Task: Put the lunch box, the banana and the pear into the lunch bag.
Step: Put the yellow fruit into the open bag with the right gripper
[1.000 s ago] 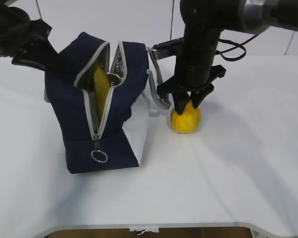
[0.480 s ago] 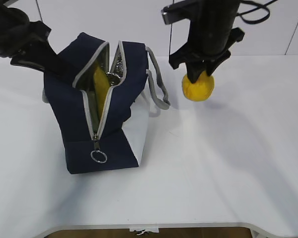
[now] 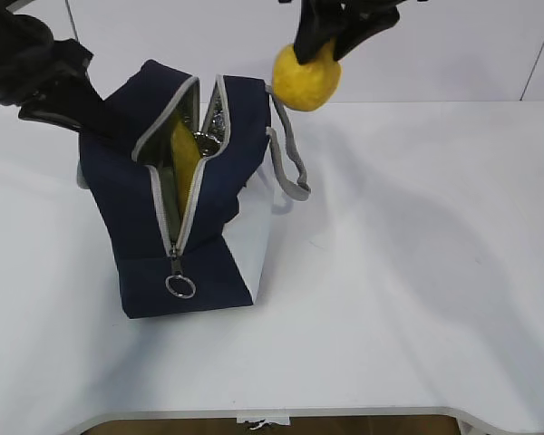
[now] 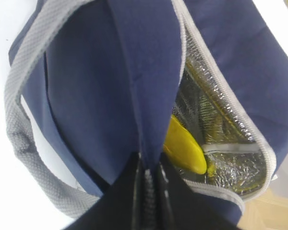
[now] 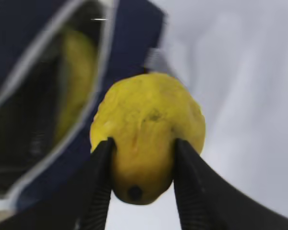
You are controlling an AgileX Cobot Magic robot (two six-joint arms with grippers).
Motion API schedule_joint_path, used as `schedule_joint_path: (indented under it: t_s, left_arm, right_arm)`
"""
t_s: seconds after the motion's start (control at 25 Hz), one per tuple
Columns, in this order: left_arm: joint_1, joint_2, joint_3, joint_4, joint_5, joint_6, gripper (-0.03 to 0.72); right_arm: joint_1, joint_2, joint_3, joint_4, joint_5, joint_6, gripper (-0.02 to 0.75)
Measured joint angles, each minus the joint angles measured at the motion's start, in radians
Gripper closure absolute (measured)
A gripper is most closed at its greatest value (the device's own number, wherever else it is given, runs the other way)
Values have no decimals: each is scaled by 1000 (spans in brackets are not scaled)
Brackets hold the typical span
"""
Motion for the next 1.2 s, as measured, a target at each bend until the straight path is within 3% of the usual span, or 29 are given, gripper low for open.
schedule_joint_path:
  t_s: [0.32,0.56,0.64,0.84,0.92,1.2]
  left_arm:
    - [0,0,0,0,2,0,676]
    - [0,0,0,0,2,0,676]
    - [0,0,0,0,2,0,676]
    - [0,0,0,0,4,0,676]
    - [0,0,0,0,7,0,676]
    - [0,0,0,13,7,0,676]
  right_arm:
    - [0,89,-10,355,6,-145,443]
    - [0,146,-10,486,-55,-209,443]
    - [0,153,-10,495,-63,-213,425]
    - [0,160,-14,479,-49,-217,225]
    - [0,160,-32,448,-30,-217,178]
    - [0,160,-119,245,-10,-140,158]
